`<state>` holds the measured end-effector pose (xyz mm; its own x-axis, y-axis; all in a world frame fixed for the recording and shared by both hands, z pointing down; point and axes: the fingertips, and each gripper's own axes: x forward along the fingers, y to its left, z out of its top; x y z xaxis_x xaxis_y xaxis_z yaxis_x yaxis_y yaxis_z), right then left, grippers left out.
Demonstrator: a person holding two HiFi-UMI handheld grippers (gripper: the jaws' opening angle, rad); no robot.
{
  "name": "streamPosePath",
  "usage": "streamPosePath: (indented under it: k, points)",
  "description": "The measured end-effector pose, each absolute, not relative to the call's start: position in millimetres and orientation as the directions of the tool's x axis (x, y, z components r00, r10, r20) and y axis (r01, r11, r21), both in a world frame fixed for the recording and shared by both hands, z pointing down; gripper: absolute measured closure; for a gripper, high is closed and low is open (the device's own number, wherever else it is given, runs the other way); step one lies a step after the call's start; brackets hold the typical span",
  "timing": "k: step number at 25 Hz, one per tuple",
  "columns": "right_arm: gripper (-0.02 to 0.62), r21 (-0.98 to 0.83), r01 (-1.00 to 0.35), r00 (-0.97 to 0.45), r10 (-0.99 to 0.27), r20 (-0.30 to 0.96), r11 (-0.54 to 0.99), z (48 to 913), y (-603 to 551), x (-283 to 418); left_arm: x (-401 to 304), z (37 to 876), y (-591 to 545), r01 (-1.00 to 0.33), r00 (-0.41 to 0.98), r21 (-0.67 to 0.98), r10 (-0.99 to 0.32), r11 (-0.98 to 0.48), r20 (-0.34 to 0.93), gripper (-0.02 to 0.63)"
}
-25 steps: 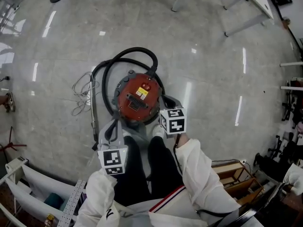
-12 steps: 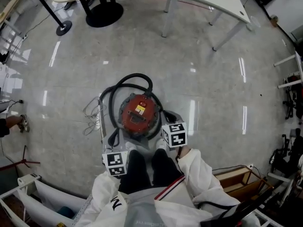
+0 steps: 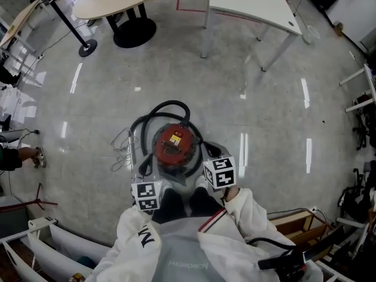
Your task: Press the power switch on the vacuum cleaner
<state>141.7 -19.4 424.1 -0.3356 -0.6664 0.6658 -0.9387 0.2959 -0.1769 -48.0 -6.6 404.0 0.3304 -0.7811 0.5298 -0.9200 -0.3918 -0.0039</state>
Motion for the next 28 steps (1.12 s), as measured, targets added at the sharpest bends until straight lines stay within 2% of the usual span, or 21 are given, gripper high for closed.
streamPosePath:
  k: [13, 28]
  points:
    - [0.595, -0.212, -0.912, -0.405, -0.69, 0.6, 0.351, 358, -15, 134, -36, 366, -20, -0.92, 0.323, -0.031, -0.8, -0.391, 0.505, 0.606]
    - [0.594, -0.264, -0.882, -0.469, -0.672, 0.573, 0.39, 357, -16, 170, -14, 348, -16, -0.947, 0.235, -0.075, -0.836, -0.311, 0.495, 0.606]
